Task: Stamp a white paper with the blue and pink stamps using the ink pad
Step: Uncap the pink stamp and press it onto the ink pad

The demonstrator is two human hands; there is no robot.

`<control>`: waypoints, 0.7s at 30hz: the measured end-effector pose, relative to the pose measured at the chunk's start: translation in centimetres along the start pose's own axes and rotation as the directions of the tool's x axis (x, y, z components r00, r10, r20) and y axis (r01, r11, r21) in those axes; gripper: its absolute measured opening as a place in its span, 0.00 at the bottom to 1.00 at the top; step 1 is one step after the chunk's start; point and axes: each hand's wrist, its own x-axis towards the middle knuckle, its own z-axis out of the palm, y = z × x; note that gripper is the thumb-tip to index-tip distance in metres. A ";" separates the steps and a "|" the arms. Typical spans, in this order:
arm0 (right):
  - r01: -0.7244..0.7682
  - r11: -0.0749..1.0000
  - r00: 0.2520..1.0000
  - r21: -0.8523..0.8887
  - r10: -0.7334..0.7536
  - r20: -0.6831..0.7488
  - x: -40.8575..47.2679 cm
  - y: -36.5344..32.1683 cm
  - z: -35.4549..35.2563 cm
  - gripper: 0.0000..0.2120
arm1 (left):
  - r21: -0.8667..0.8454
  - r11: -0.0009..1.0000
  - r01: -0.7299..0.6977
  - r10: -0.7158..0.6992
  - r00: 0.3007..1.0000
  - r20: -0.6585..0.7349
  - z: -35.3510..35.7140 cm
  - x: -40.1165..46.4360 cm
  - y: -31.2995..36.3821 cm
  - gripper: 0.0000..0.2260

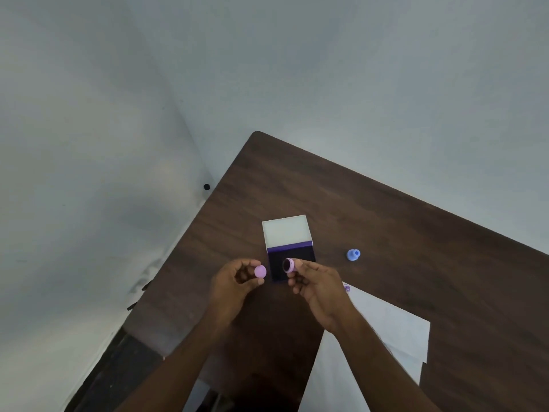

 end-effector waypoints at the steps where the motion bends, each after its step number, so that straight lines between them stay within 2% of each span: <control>1: -0.005 1.000 1.000 0.016 0.004 0.020 -0.1 0.1 0.3 0.09 | 0.065 0.998 -0.009 0.008 1.000 0.005 -0.2 0.1 -0.7 0.14; 3: -0.023 0.998 0.997 0.055 0.019 0.073 -0.3 0.1 0.8 0.09 | 0.167 0.986 -0.011 0.009 1.000 0.014 -0.5 0.3 -1.8 0.14; 7: -0.088 0.987 0.990 0.138 0.071 0.124 -0.6 0.1 1.5 0.09 | 0.179 0.984 -0.018 0.022 1.000 -0.022 -0.3 0.2 -2.4 0.11; 9: -0.122 0.977 0.986 0.177 0.099 0.136 -0.7 0.1 1.7 0.08 | 0.217 0.975 -0.055 0.066 0.997 -0.046 -0.2 0.3 -2.7 0.11; 13: -0.179 0.943 0.975 0.281 0.131 0.182 -1.0 -0.2 1.7 0.09 | 0.409 0.903 -0.131 0.179 0.980 -0.082 -0.2 0.8 -4.3 0.13; 16: -0.210 0.912 0.969 0.351 0.146 0.200 -1.2 -0.3 1.6 0.13 | 0.442 0.892 -0.097 0.151 0.985 -0.088 -0.2 1.1 -5.0 0.16; 21: -0.229 0.888 0.961 0.398 0.142 0.236 -1.3 -0.3 1.5 0.23 | 0.436 0.889 -0.141 0.182 0.982 -0.054 -0.5 1.0 -4.7 0.21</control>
